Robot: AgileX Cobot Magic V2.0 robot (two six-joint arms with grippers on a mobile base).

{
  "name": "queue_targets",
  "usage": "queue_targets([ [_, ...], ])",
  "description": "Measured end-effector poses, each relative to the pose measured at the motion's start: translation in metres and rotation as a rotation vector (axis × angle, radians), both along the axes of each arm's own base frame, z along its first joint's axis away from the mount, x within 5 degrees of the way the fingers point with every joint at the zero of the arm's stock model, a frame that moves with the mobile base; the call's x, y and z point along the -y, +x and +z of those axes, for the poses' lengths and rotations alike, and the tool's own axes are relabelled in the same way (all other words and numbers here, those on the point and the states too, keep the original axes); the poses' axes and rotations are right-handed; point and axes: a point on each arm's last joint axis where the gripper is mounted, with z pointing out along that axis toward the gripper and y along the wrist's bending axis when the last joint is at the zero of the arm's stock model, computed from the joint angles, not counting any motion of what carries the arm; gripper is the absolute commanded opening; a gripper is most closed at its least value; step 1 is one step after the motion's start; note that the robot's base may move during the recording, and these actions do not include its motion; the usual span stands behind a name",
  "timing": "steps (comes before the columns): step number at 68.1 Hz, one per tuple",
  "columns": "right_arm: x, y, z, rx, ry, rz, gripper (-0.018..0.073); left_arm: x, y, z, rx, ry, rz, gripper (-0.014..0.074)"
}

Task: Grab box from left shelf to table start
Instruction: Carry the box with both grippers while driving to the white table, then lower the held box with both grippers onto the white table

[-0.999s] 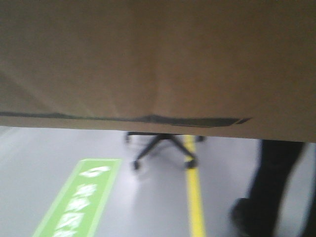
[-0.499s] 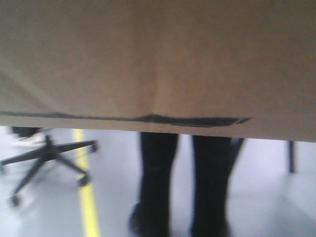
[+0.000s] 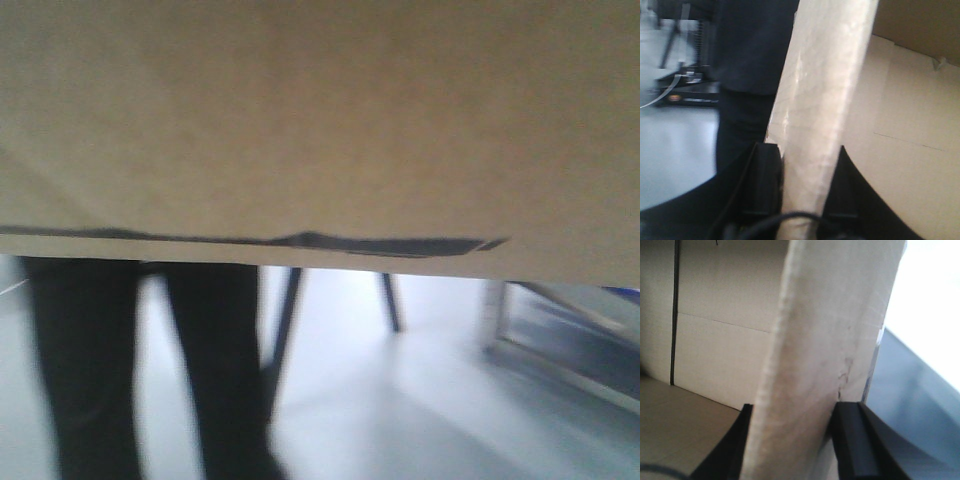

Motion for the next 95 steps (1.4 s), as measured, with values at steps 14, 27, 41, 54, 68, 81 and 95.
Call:
queue_targets([
  [14,0.0,0.0,0.0,0.0,0.0,0.0,0.0059,0.0,0.0,0.0,0.0,0.0,0.0,-0.0099],
  [27,0.0,0.0,0.0,0.0,0.0,0.0,0.0059,0.0,0.0,0.0,0.0,0.0,0.0,-0.0099],
  [41,0.0,0.0,0.0,0.0,0.0,0.0,0.0059,0.0,0.0,0.0,0.0,0.0,0.0,-0.0099],
  [54,0.0,0.0,0.0,0.0,0.0,0.0,0.0059,0.0,0.0,0.0,0.0,0.0,0.0,-0.0099],
  [68,0.0001,0.0001,-0.0001,0.0,-0.001,-0.001,0.0059,0.0,0.0,0.0,0.0,0.0,0.0,-0.0099],
  [81,0.0001,0.0001,-0.0001,0.0,-0.001,-0.001,0.0059,0.0,0.0,0.0,0.0,0.0,0.0,-0.0099],
  [95,0.0001,0.0001,-0.0001,0.0,-0.001,-0.001,0.0059,0.0001,0.0005,0.0001,-0.002,0.0,0.0,-0.0099],
])
